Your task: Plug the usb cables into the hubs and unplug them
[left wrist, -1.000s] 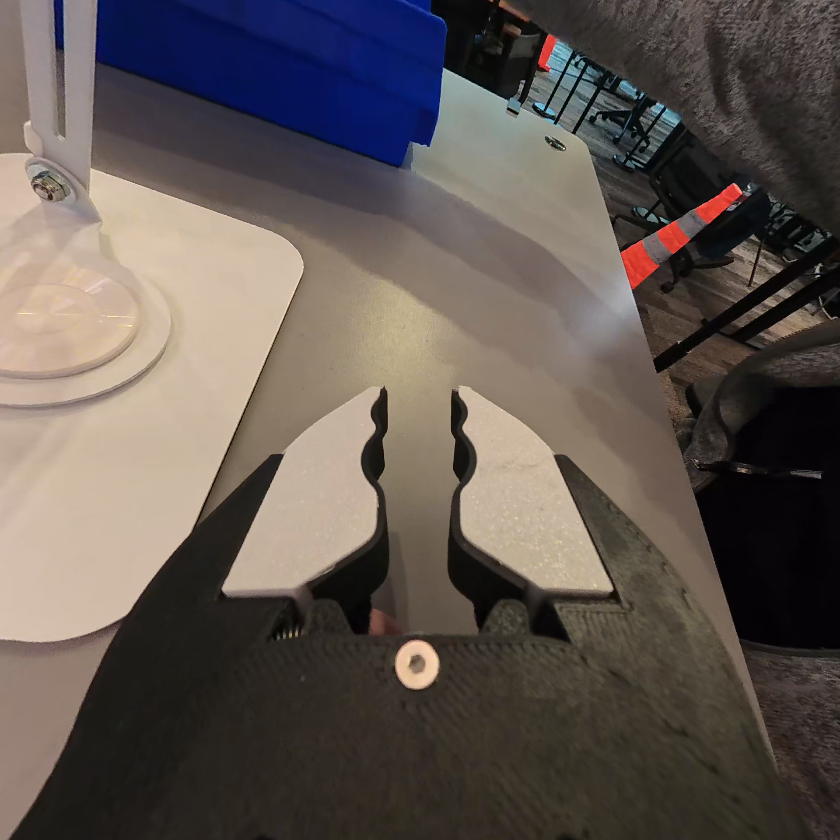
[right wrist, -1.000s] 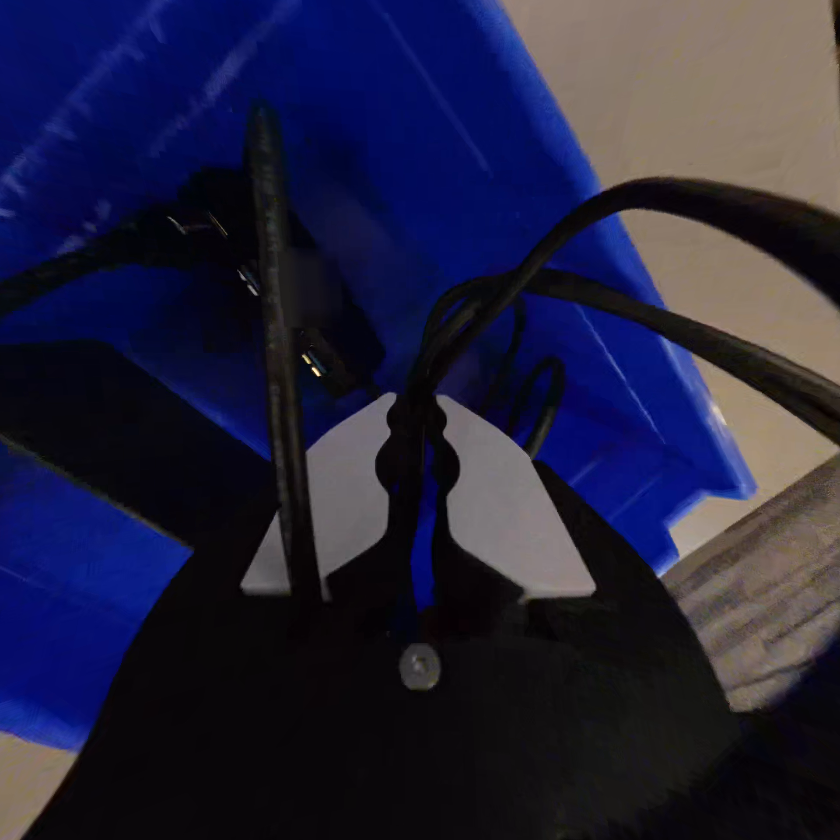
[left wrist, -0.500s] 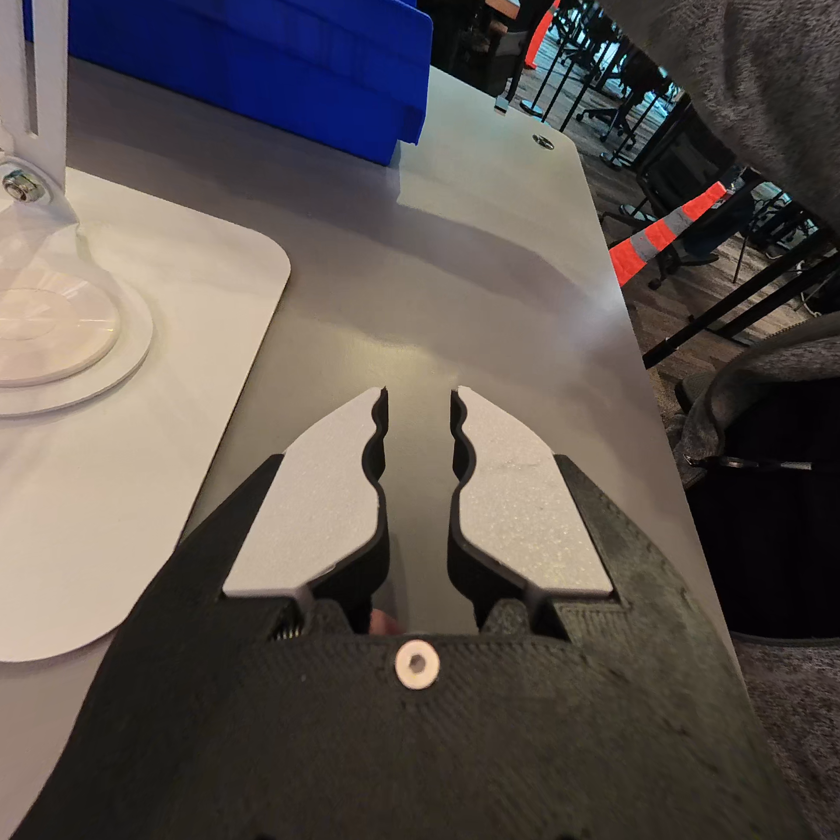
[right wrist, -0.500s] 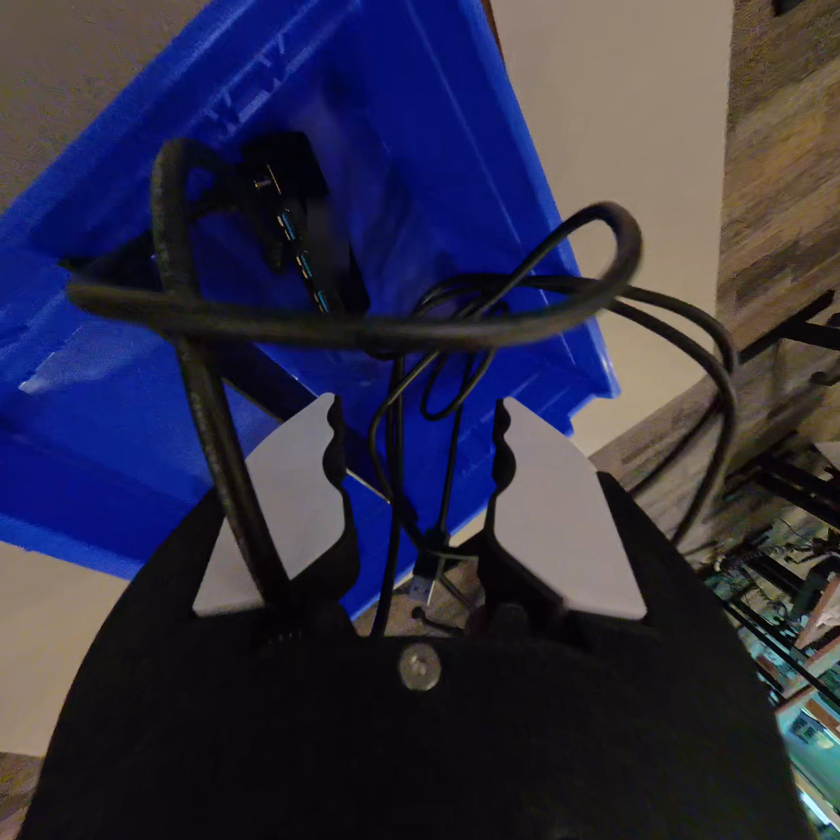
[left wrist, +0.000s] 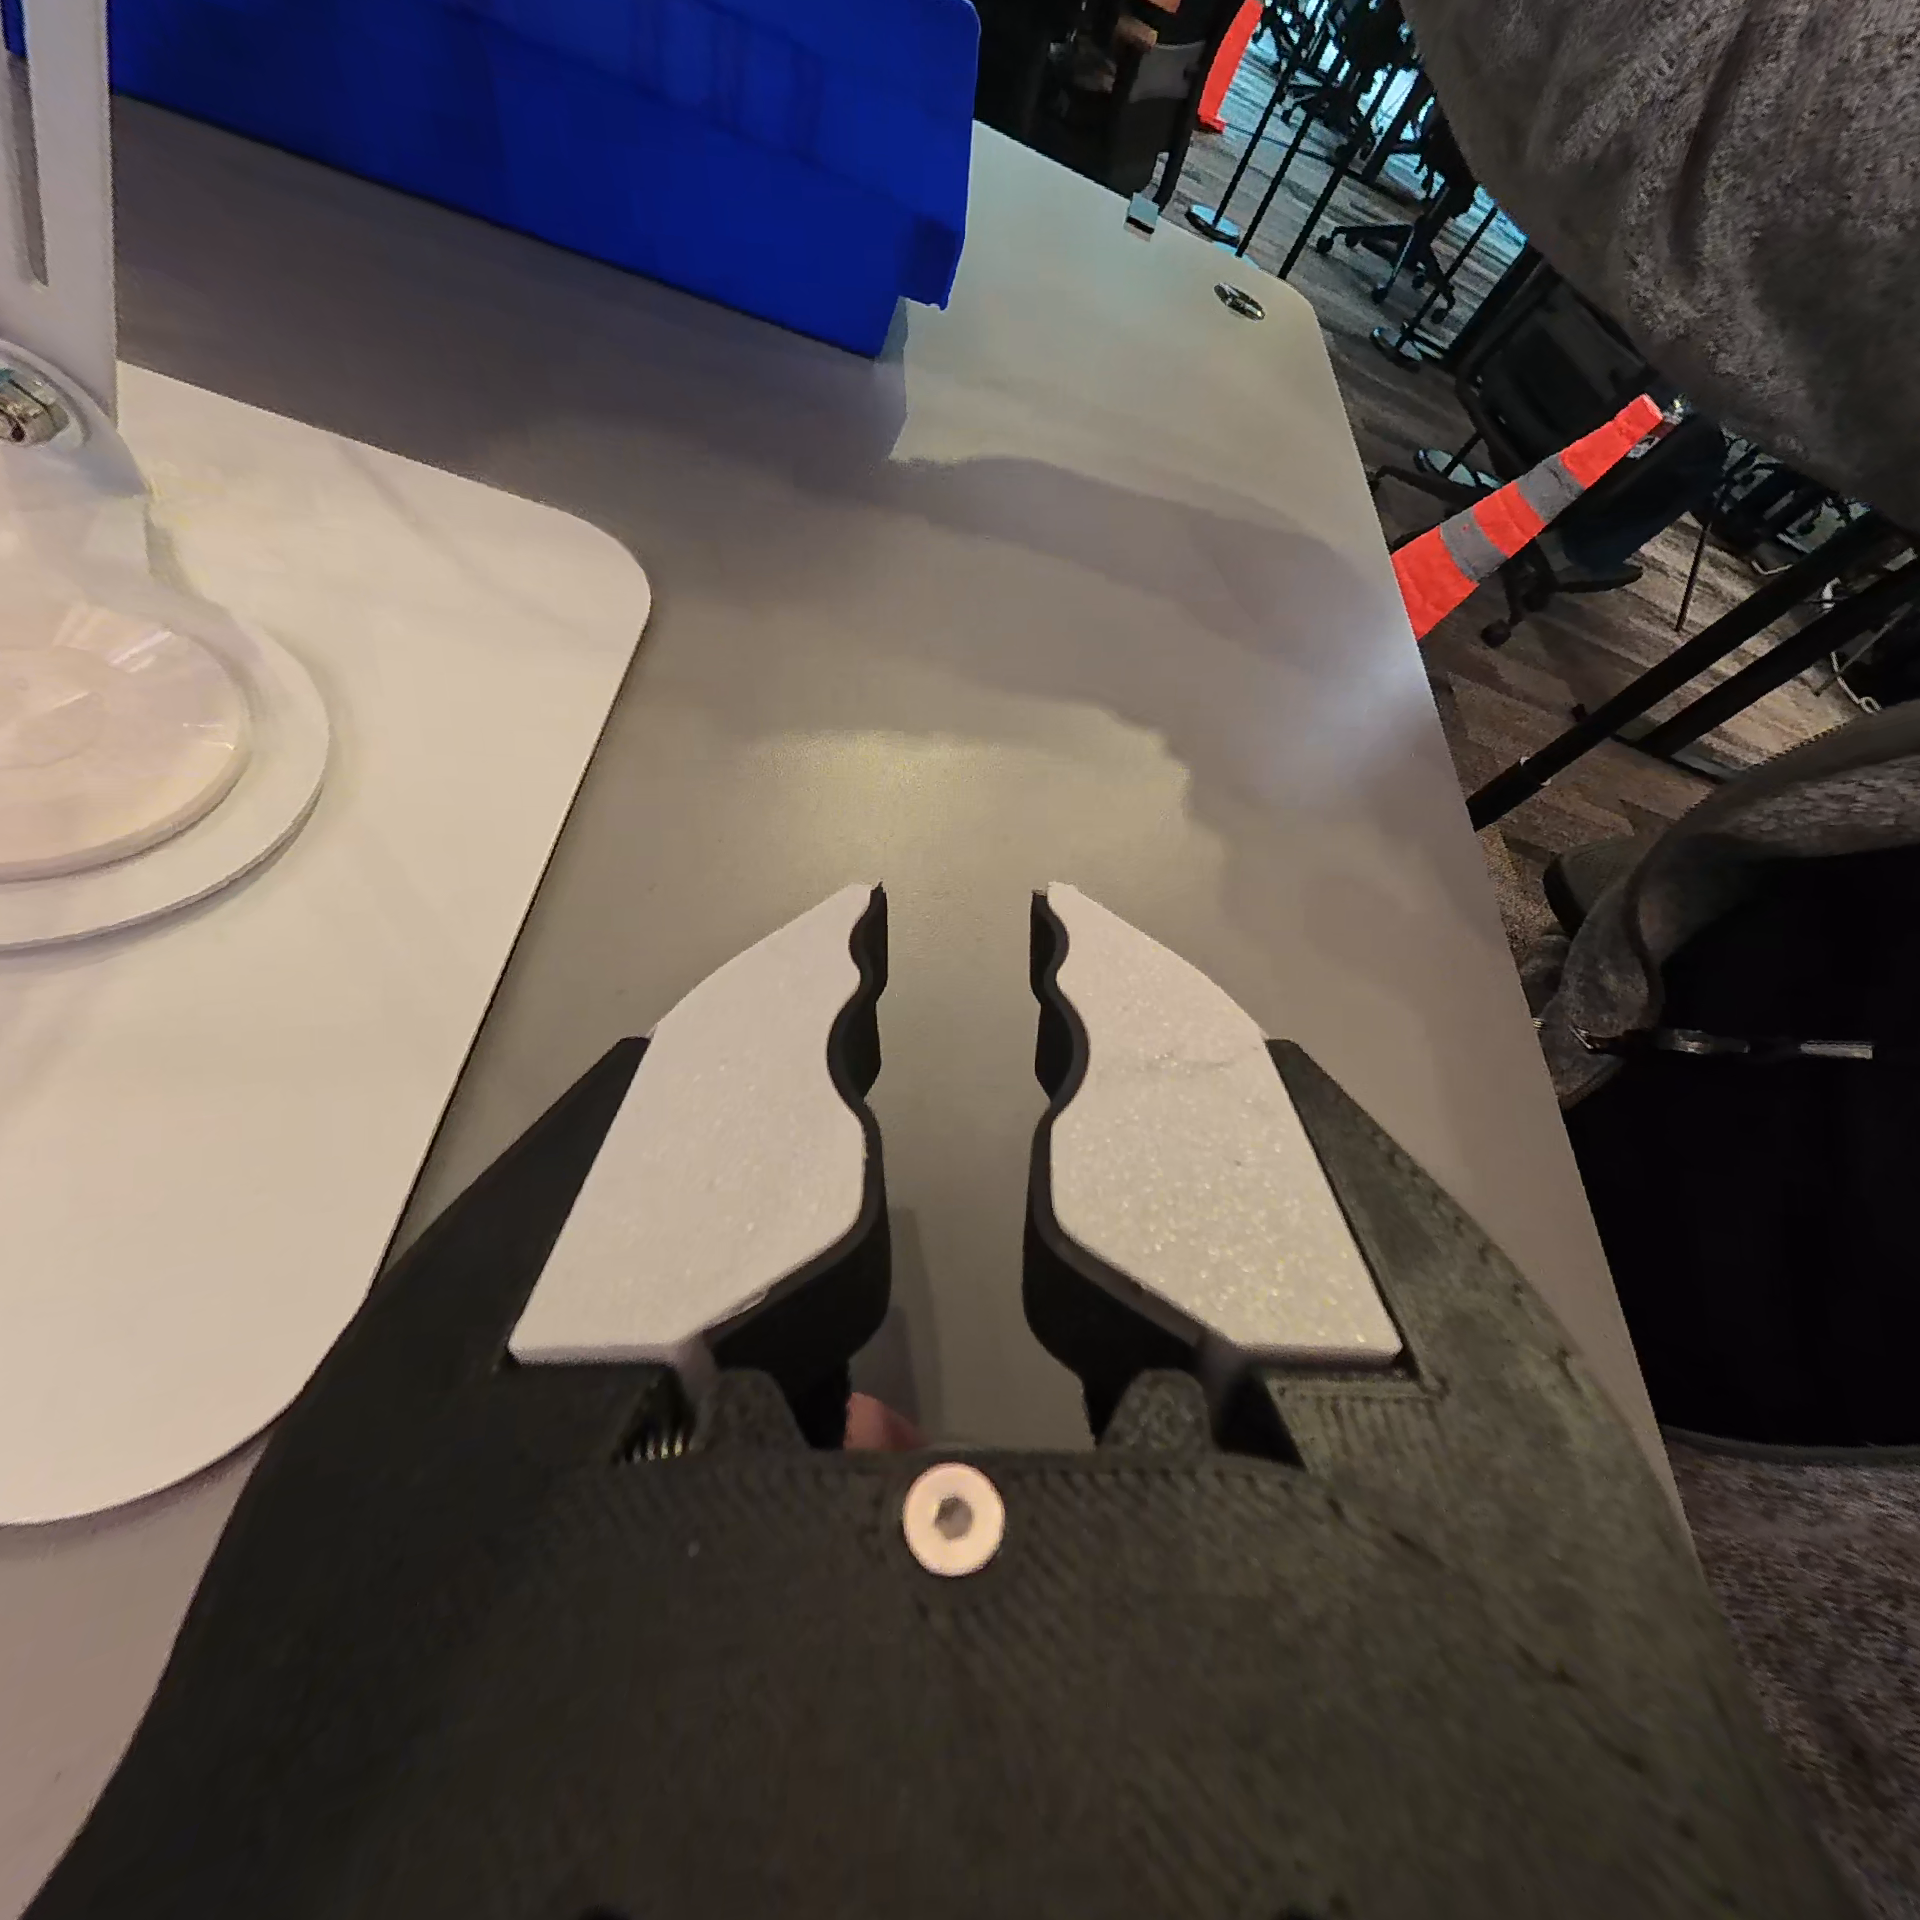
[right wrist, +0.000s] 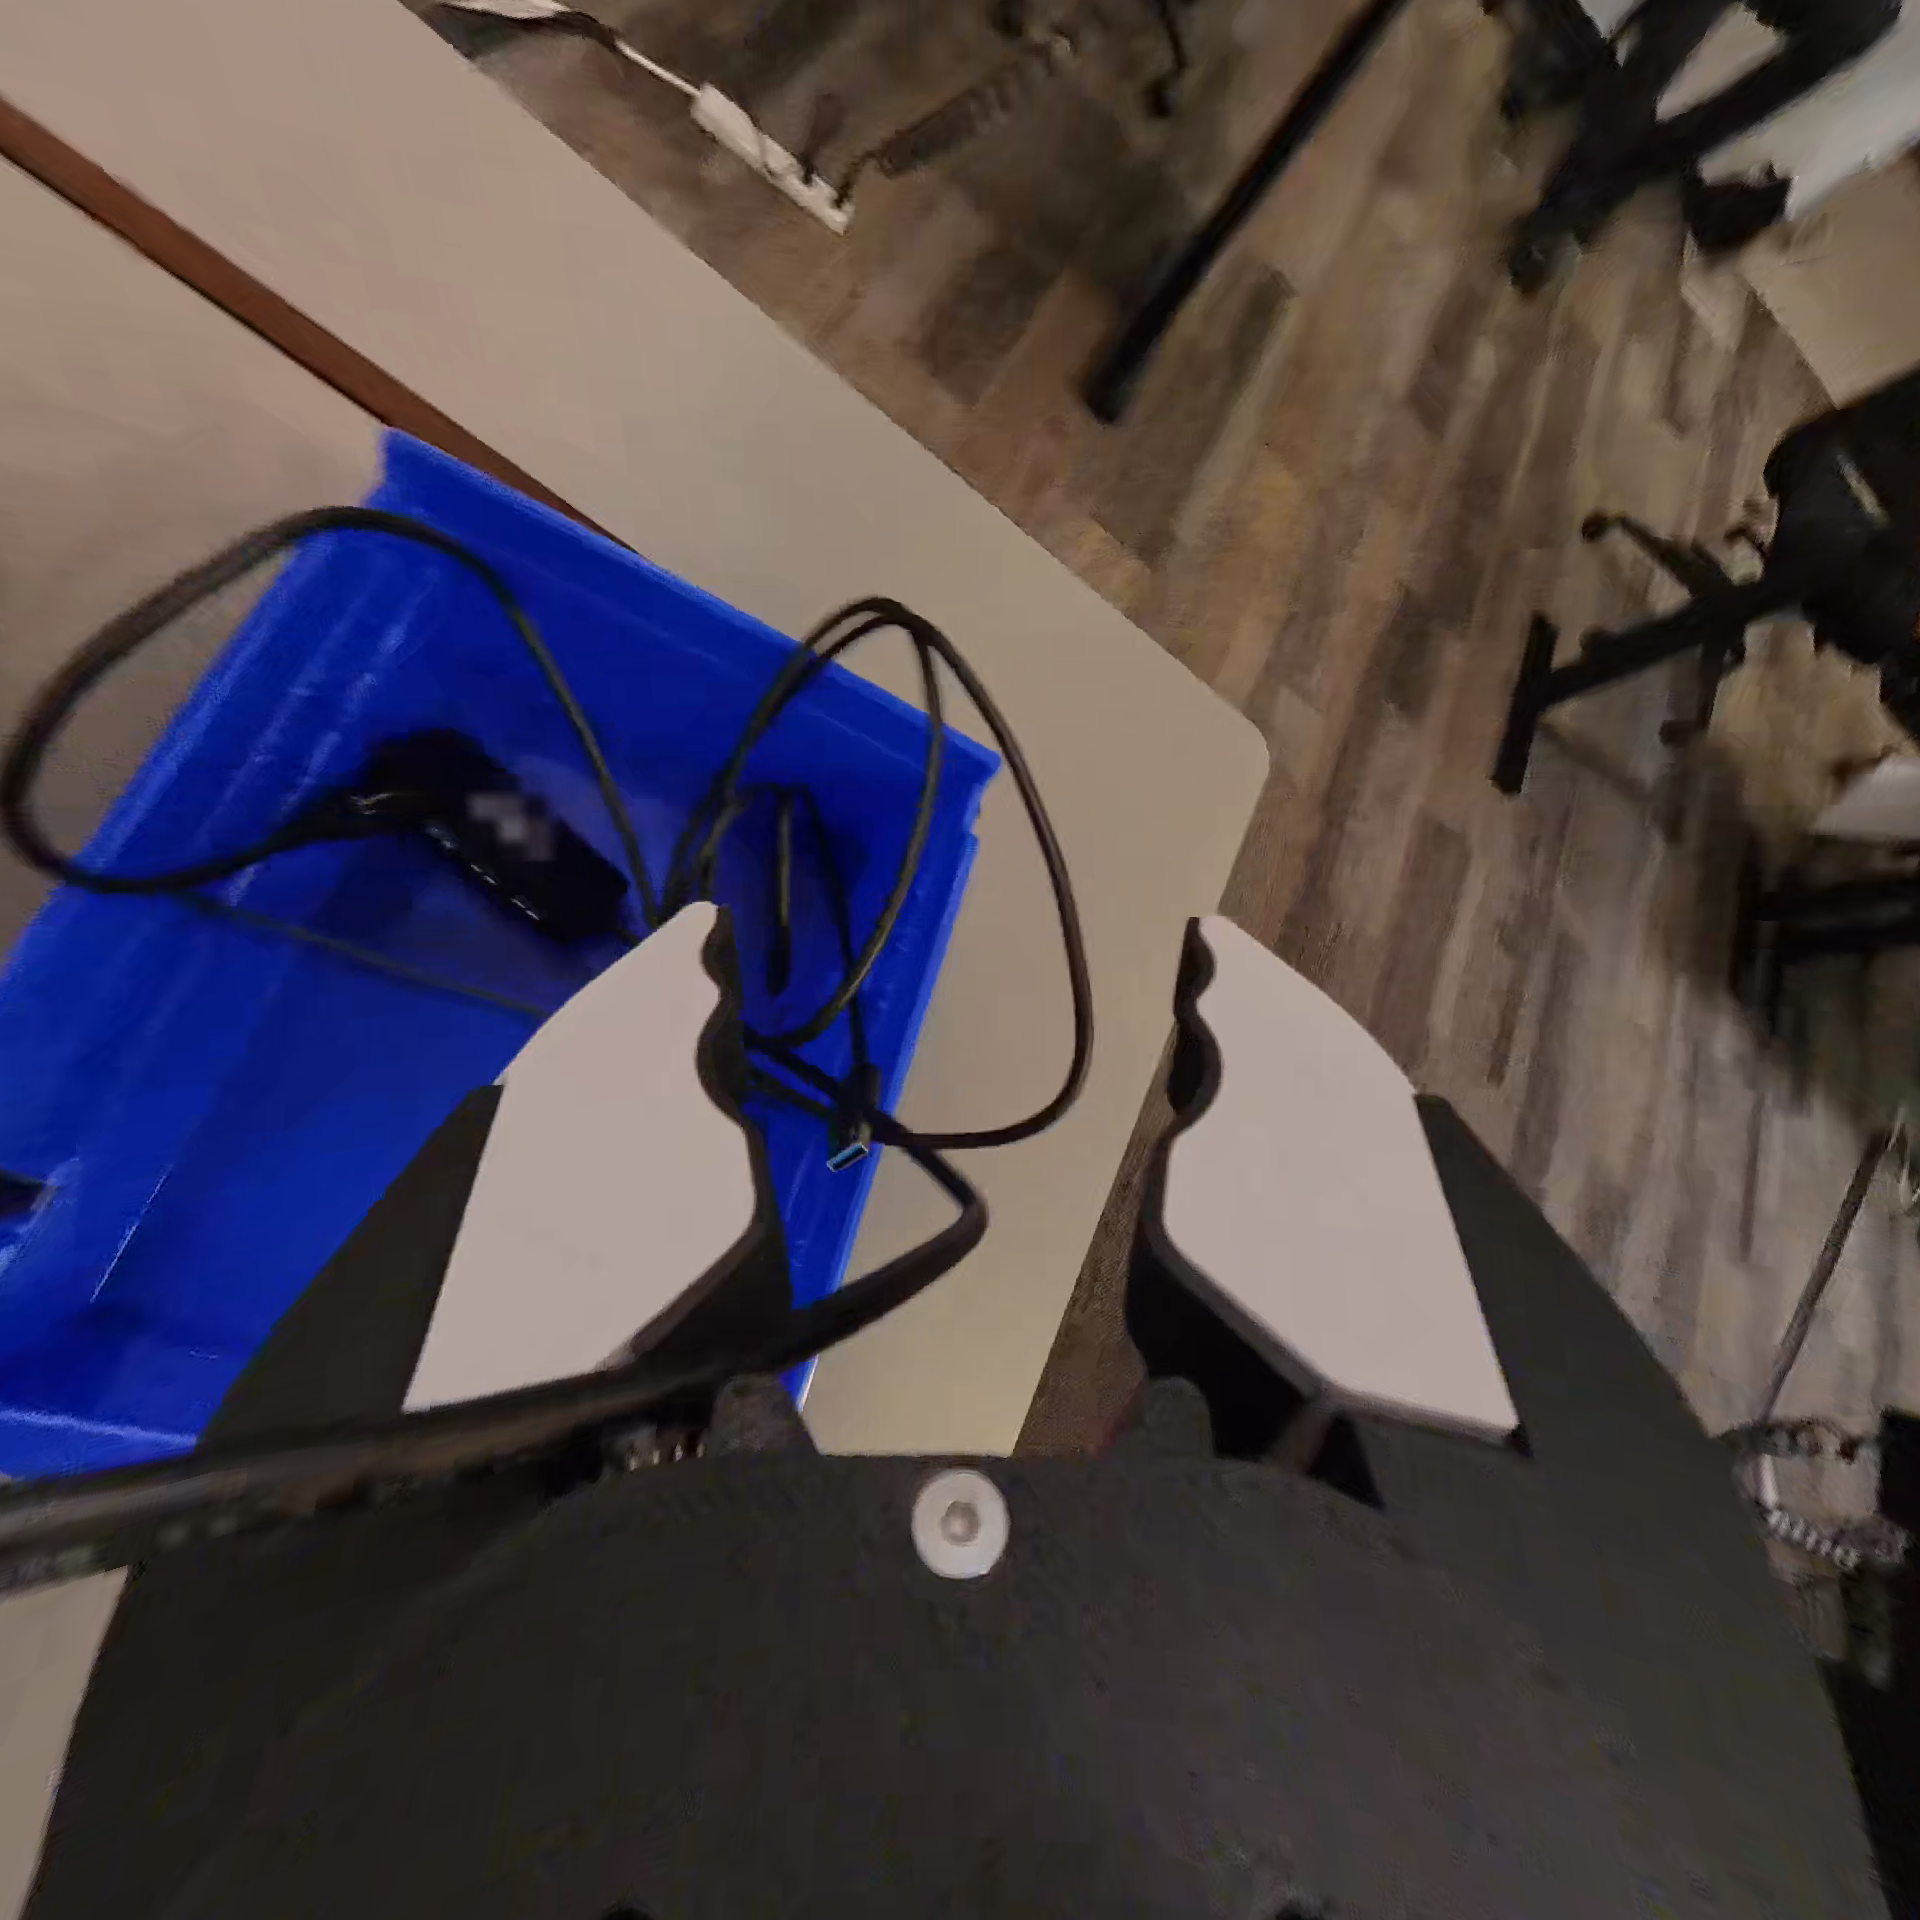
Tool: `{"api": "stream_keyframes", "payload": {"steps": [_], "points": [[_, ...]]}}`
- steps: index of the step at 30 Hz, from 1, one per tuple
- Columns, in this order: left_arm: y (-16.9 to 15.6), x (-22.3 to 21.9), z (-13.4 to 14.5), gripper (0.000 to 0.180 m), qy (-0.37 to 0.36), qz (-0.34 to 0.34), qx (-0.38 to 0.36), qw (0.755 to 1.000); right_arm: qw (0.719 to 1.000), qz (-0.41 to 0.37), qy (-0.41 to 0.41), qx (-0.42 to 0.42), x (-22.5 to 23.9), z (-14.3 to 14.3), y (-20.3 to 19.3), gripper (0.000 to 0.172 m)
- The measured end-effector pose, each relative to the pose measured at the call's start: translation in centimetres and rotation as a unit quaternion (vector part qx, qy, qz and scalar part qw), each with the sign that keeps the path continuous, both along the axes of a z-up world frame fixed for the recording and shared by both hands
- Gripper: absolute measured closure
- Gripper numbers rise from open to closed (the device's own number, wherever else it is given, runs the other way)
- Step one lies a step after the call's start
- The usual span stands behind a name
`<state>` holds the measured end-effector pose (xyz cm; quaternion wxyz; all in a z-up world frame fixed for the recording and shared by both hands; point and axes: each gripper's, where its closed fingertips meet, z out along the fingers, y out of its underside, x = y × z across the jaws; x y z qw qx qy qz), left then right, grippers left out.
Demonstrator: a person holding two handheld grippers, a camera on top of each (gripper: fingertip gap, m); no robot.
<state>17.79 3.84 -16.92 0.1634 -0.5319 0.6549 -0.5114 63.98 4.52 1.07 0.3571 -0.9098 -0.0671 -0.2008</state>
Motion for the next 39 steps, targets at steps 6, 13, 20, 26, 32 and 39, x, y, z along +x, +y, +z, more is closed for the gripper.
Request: {"api": "stream_keyframes", "payload": {"steps": [6,13,20,26,32,39], "points": [[0.0,0.1,0.0,0.155,0.0,0.002,-0.003,1.0,0.998,-0.018,0.041,0.05,1.4,-1.2,2.4,0.169],[0.1,0.1,0.1,0.155,-0.002,0.003,-0.006,1.0,0.997,-0.057,-0.041,0.034,2.3,-2.8,7.7,0.172],[-0.2,0.0,0.1,0.156,0.001,-0.006,-0.009,1.0,0.976,0.029,-0.113,-0.186,-0.1,-11.9,7.3,0.139],[-0.2,0.0,-0.1,0.156,0.006,-0.008,-0.009,1.0,0.934,0.063,-0.17,-0.309,0.3,-9.8,5.8,0.059],[-0.4,0.0,-0.1,0.155,0.008,-0.013,-0.012,1.0,0.9,0.112,-0.148,-0.394,-1.1,-7.7,3.5,0.057],[-0.8,-0.2,-0.2,0.155,0.013,-0.023,-0.014,1.0,0.945,0.143,0.087,-0.28,-4.9,-5.2,3.1,0.052]]}}
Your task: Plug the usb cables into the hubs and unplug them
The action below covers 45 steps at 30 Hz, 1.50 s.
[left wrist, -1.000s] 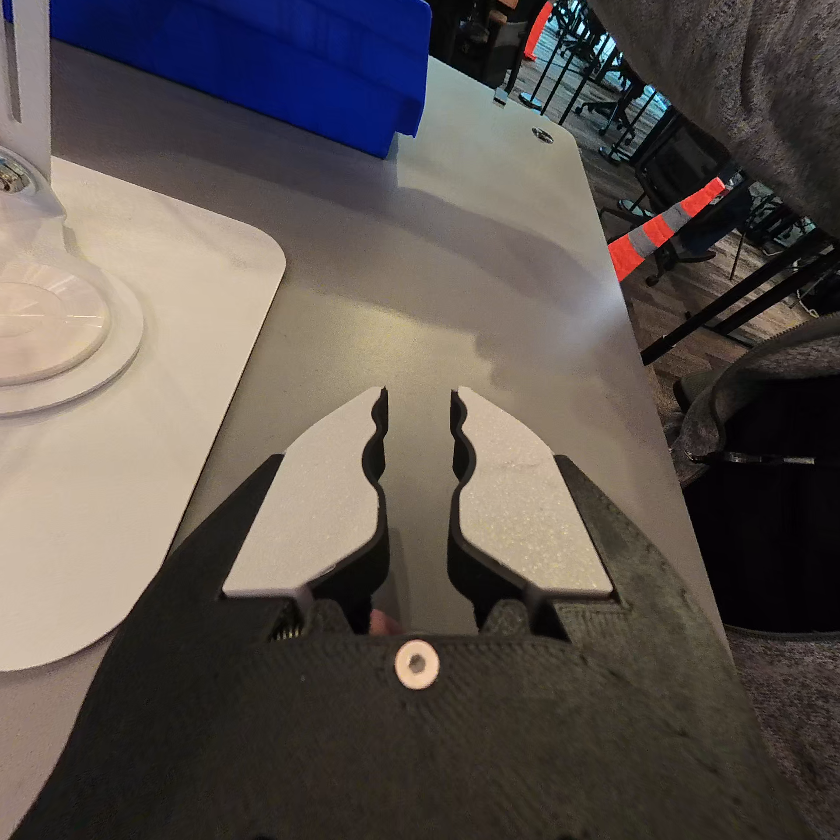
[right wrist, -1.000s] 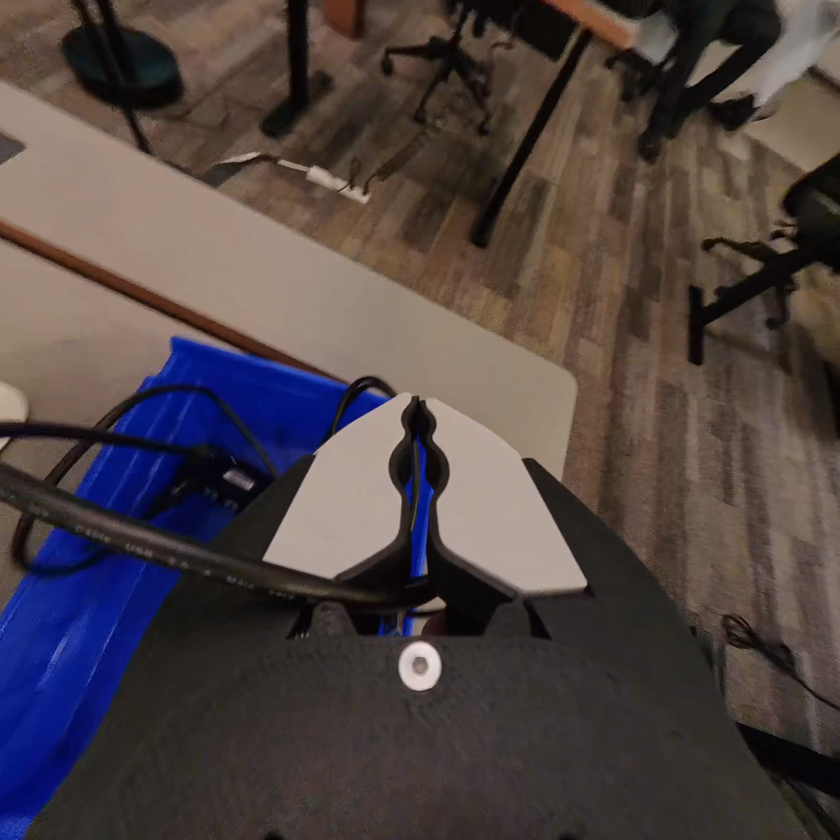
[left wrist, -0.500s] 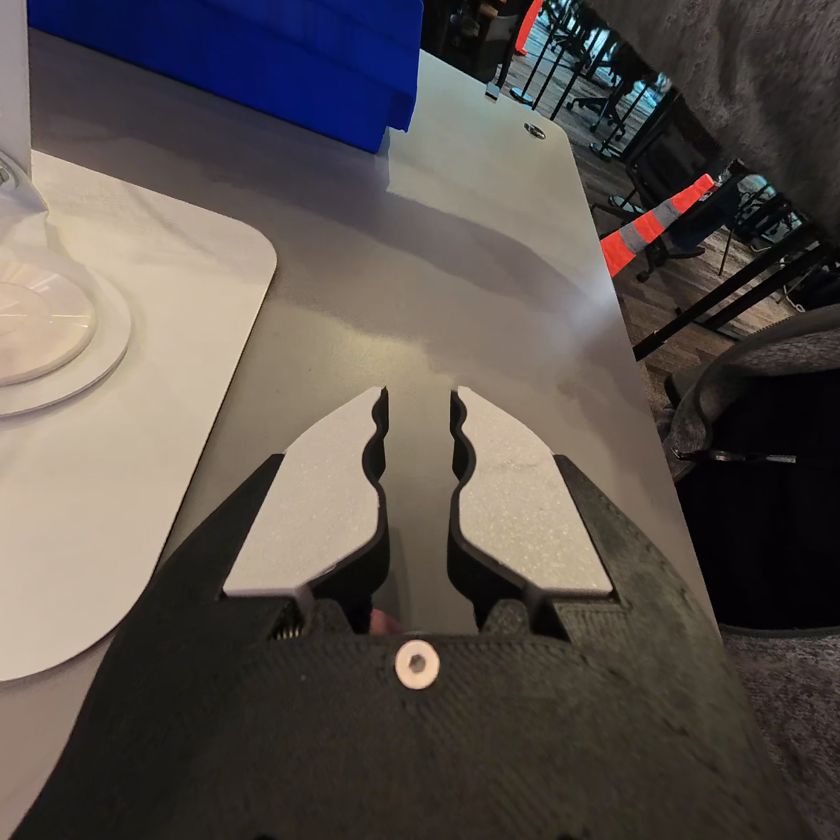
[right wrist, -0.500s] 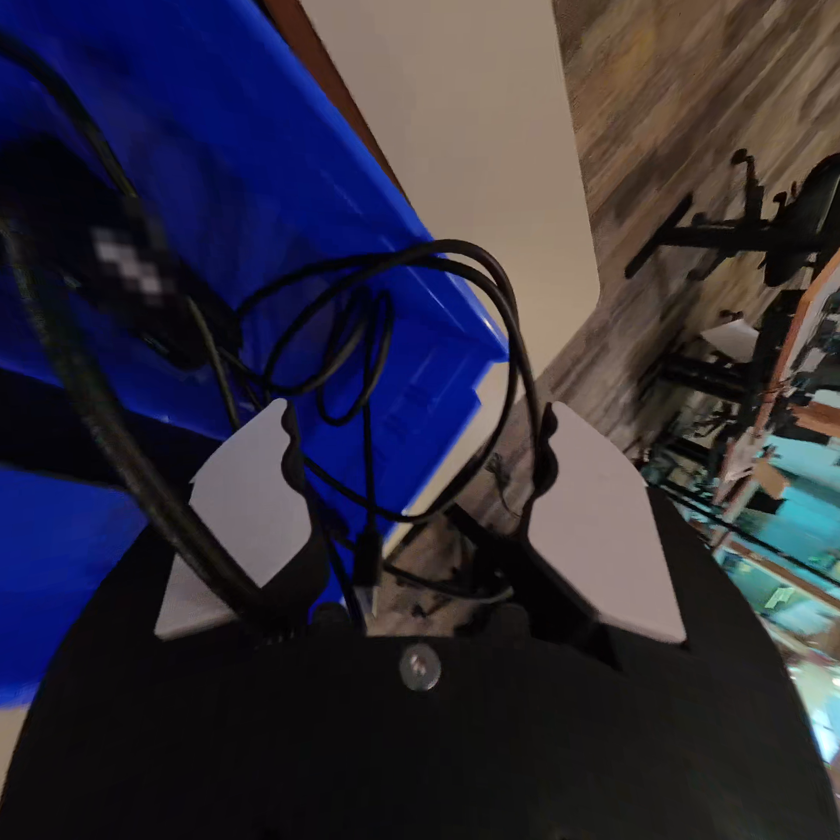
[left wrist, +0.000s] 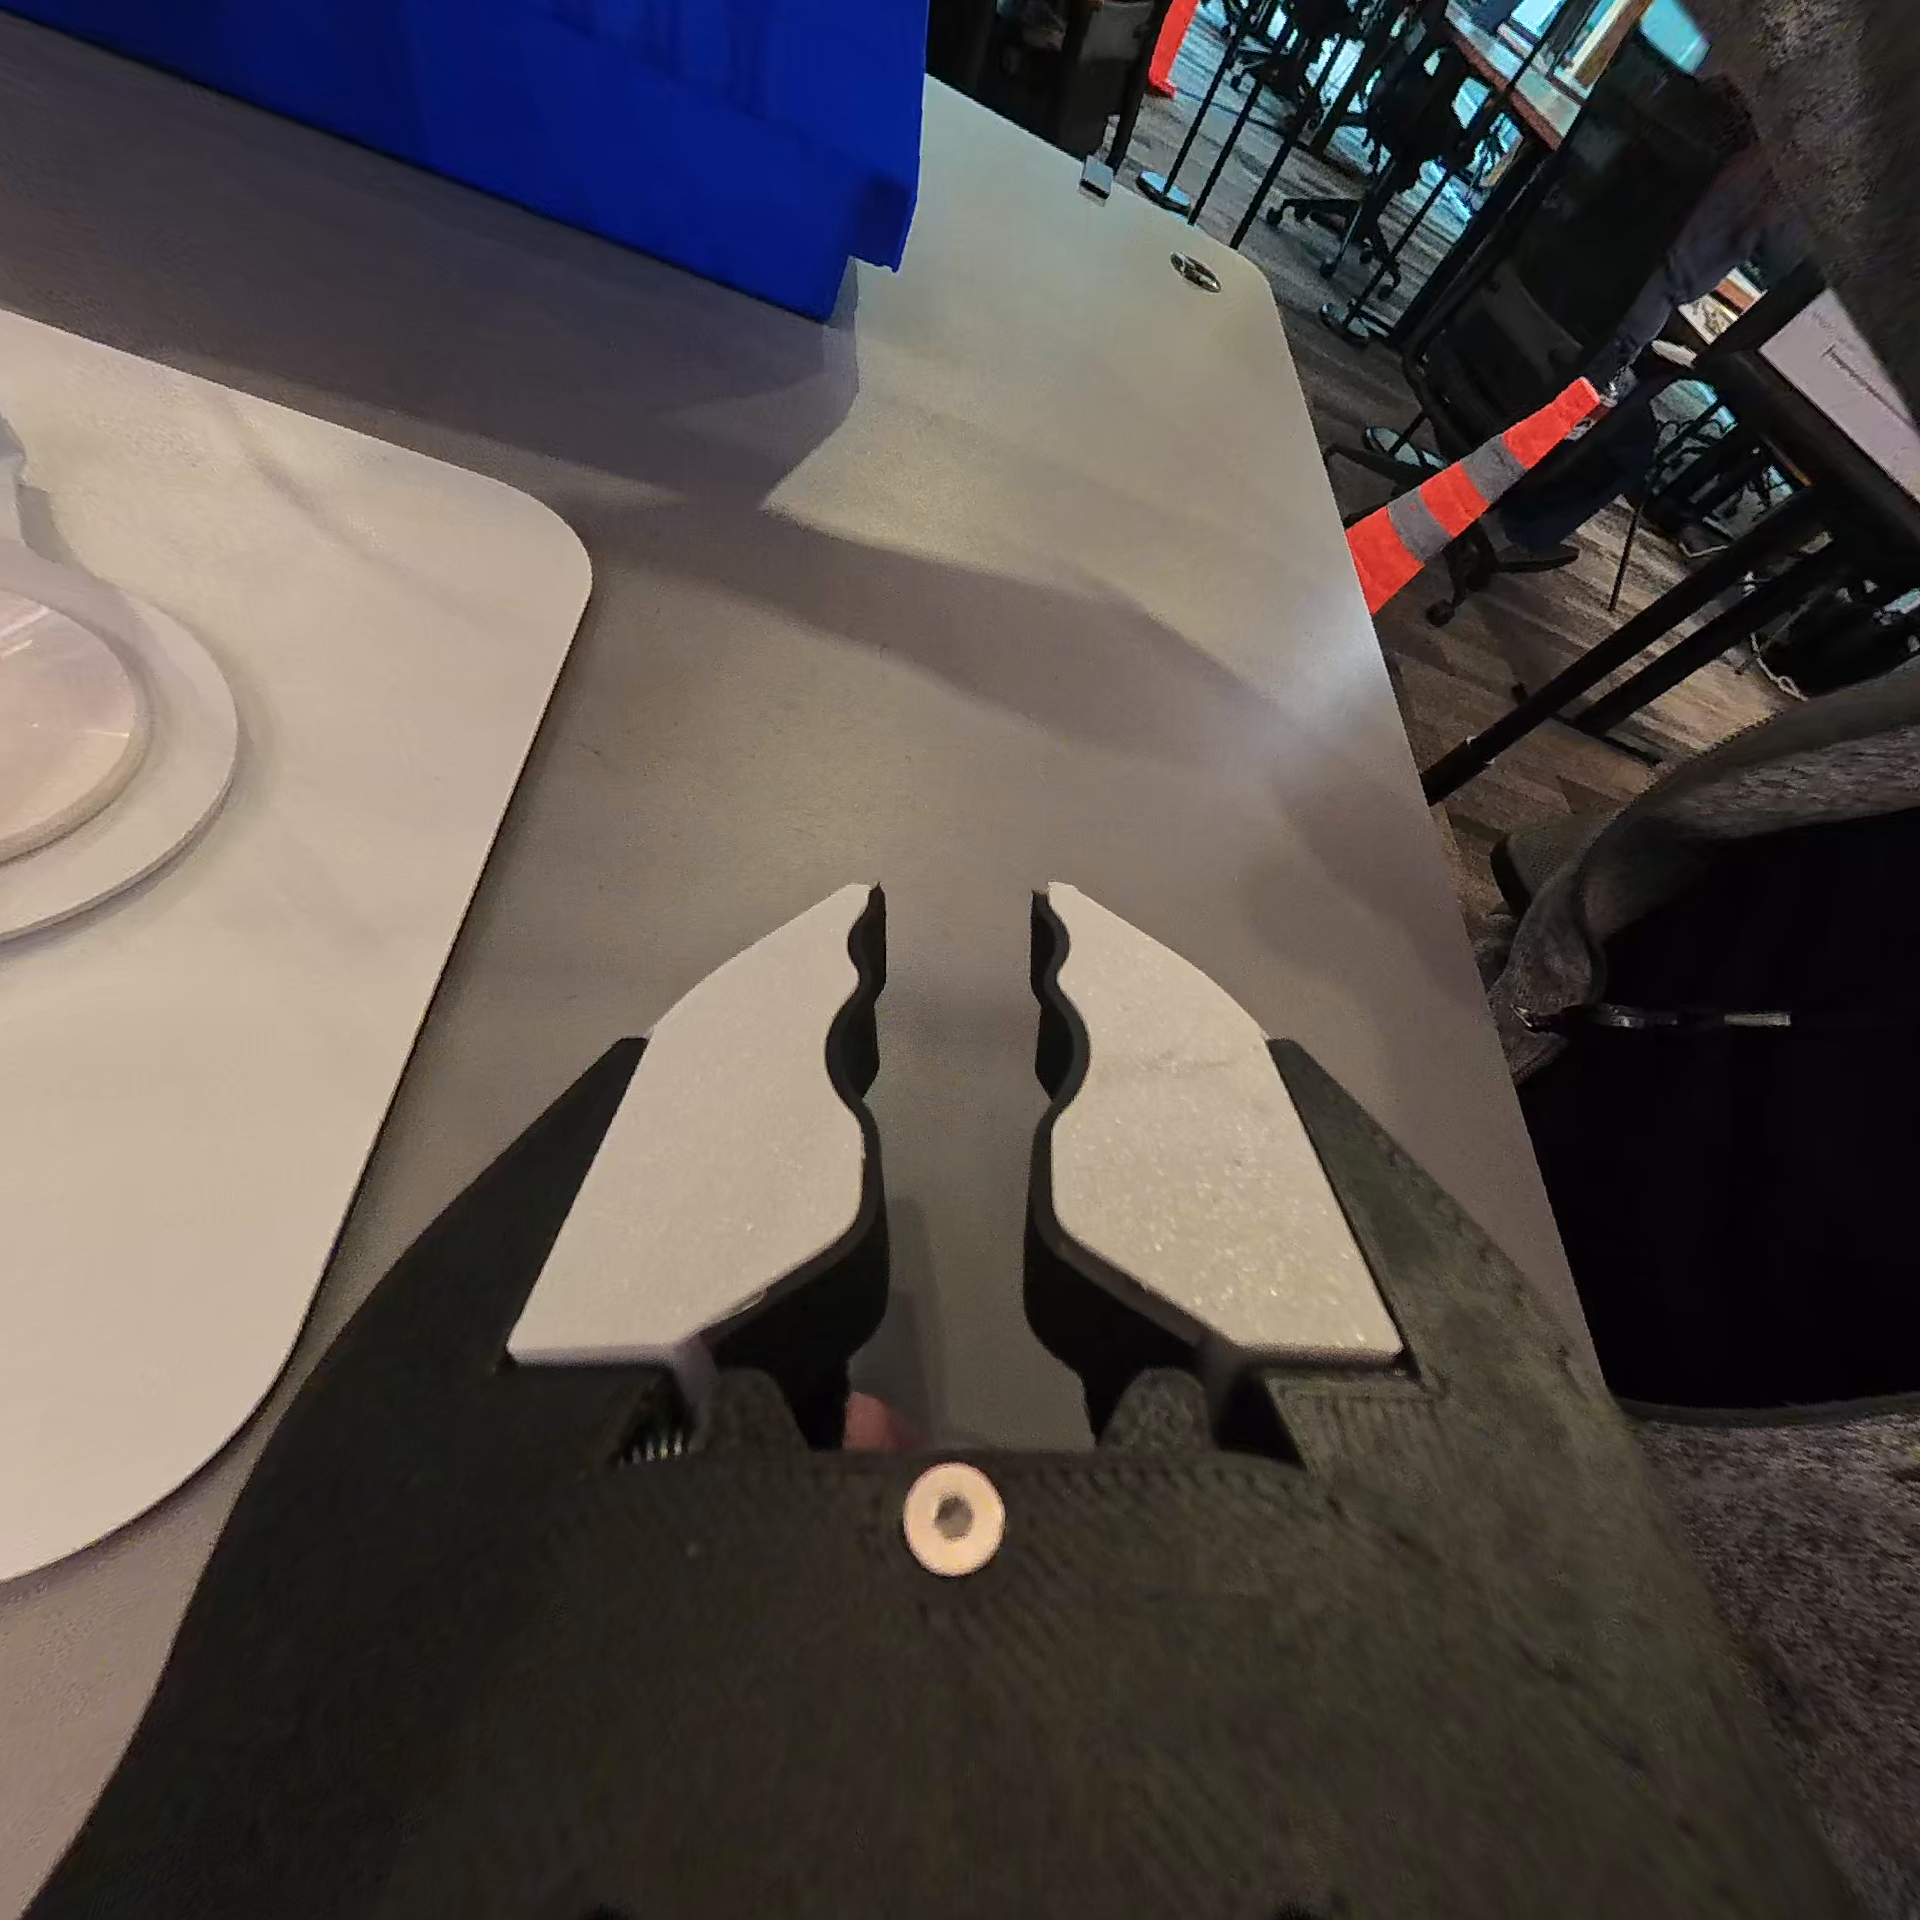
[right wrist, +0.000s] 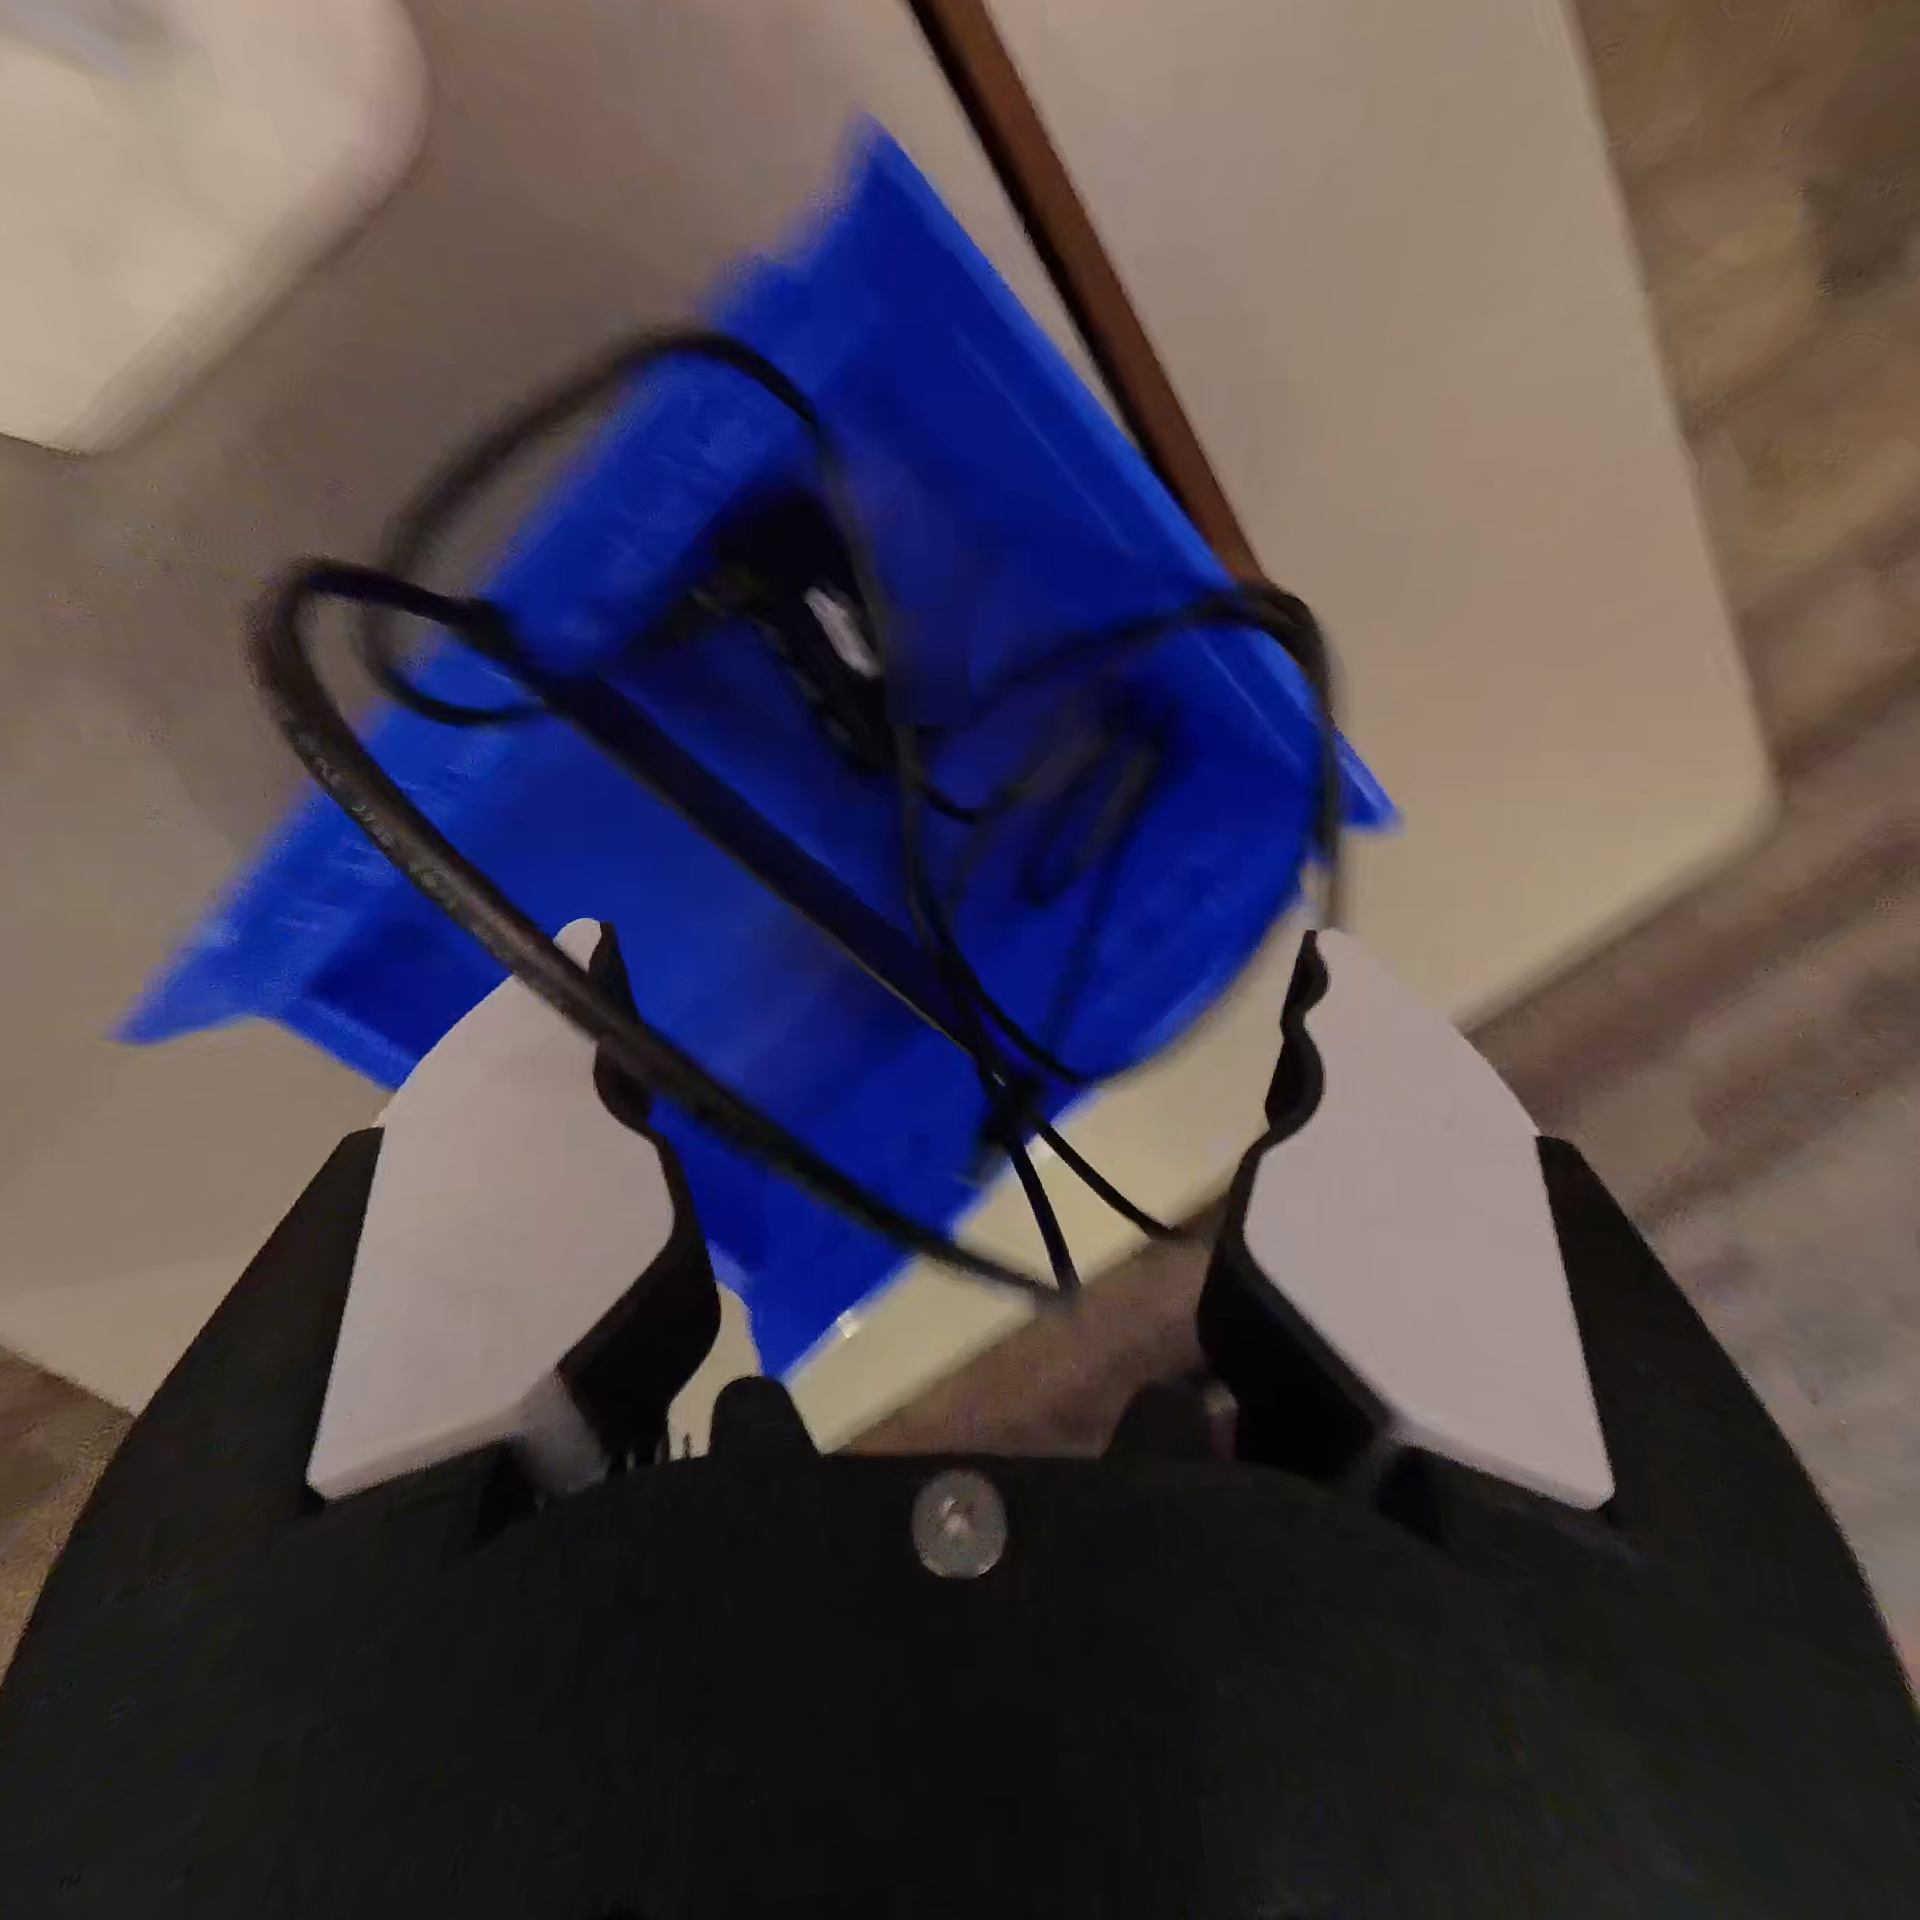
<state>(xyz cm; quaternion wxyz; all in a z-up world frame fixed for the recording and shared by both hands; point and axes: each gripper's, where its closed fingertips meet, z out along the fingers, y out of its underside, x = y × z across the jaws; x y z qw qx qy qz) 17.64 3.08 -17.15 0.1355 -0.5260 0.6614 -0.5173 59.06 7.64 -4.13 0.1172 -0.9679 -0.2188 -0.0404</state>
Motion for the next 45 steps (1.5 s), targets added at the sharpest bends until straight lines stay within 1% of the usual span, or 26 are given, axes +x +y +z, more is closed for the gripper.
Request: {"api": "stream_keyframes", "payload": {"steps": [1,3,5,8,9,11,12,13,14,15,16,18,19,22,24,25,26,28,29,32,34,36,37,38,43,45], "points": [[0.0,0.0,-0.1,0.154,0.001,-0.001,0.001,1.0,1.0,-0.003,-0.021,-0.022,0.7,-0.6,-0.6,0.045],[-0.1,0.0,-0.1,0.154,0.003,-0.003,0.002,1.0,0.999,-0.003,0.029,-0.035,-0.9,-1.7,-0.7,0.037],[-0.2,0.0,-0.1,0.154,0.003,-0.004,0.001,1.0,0.998,-0.056,-0.039,0.01,2.3,-0.8,1.0,0.047],[-0.2,-0.1,-0.1,0.154,0.003,-0.003,-0.003,1.0,0.977,-0.141,-0.056,0.147,5.2,3.1,3.8,0.076],[-0.2,-0.1,-0.1,0.154,0.003,-0.001,-0.004,1.0,0.97,-0.15,-0.045,0.188,5.5,4.5,4.2,0.09],[-0.1,0.0,0.0,0.154,0.003,-0.002,-0.008,1.0,0.964,-0.153,-0.001,0.218,4.9,5.9,3.7,0.129],[-0.1,0.0,0.0,0.154,0.004,-0.002,-0.009,1.0,0.961,-0.157,-0.015,0.228,5.6,6.2,2.9,0.135],[-0.1,0.0,0.0,0.154,0.004,-0.003,-0.009,1.0,0.956,-0.175,-0.027,0.235,6.7,6.0,2.1,0.131],[-0.2,0.0,-0.1,0.154,0.005,-0.004,-0.009,1.0,0.951,-0.214,-0.029,0.223,8.4,5.0,0.9,0.116],[-0.2,0.0,-0.1,0.154,0.006,-0.005,-0.007,1.0,0.948,-0.246,-0.028,0.202,9.7,3.6,-0.4,0.113],[-0.3,0.0,-0.2,0.154,0.007,-0.006,-0.004,1.0,0.947,-0.265,-0.027,0.182,10.6,2.0,-1.6,0.124],[-0.4,0.0,-0.3,0.154,0.008,-0.007,0.0,1.0,0.944,-0.285,-0.05,0.16,11.8,-0.3,-3.4,0.16],[-0.4,0.0,-0.3,0.154,0.009,-0.009,-0.001,1.0,0.943,-0.287,-0.059,0.158,12.0,-1.1,-3.8,0.171],[-0.4,0.0,-0.4,0.154,0.013,-0.008,0.001,1.0,0.95,-0.244,0.027,0.192,8.6,-2.8,-1.2,0.172],[-0.4,0.0,-0.4,0.154,0.012,-0.007,0.0,1.0,0.964,-0.22,-0.021,0.146,8.3,-4.8,-1.0,0.171],[-0.4,0.0,-0.3,0.154,0.01,-0.006,-0.001,1.0,0.967,-0.207,-0.034,0.144,8.1,-5.0,-0.7,0.161],[-0.3,0.0,-0.3,0.154,0.009,-0.005,-0.002,1.0,0.964,-0.209,-0.031,0.162,7.9,-4.4,-0.3,0.141],[-0.2,0.1,-0.3,0.154,0.008,-0.002,-0.002,1.0,0.953,-0.22,0.023,0.205,7.0,-2.5,0.2,0.103],[-0.3,0.1,-0.3,0.154,0.008,-0.003,-0.001,1.0,0.95,-0.221,0.033,0.216,6.8,-1.7,-0.1,0.088],[-0.4,0.1,-0.3,0.153,0.009,-0.005,0.002,1.0,0.944,-0.212,0.002,0.254,7.1,0.6,-2.0,0.075],[-0.4,0.1,-0.3,0.151,0.009,-0.005,0.003,1.0,0.926,-0.219,0.05,0.305,6.3,2.1,-2.9,0.071],[-0.3,0.1,-0.2,0.151,0.005,-0.001,0.006,1.0,0.905,-0.23,0.06,0.352,6.3,3.3,-4.4,0.074],[-0.3,0.0,-0.2,0.151,0.002,0.0,0.004,1.0,0.899,-0.231,0.065,0.365,5.9,3.7,-5.3,0.082],[-0.2,0.0,0.0,0.151,-0.004,0.006,0.006,1.0,0.894,-0.228,0.072,0.38,5.3,4.0,-6.1,0.1],[0.3,-0.4,0.4,0.155,-0.021,0.031,0.017,0.999,0.866,-0.198,0.047,0.457,1.6,5.5,-10.2,0.165],[0.1,-0.9,0.8,0.159,-0.031,0.037,0.033,0.998,0.855,-0.187,0.023,0.484,0.2,5.4,-11.7,0.171]]}}
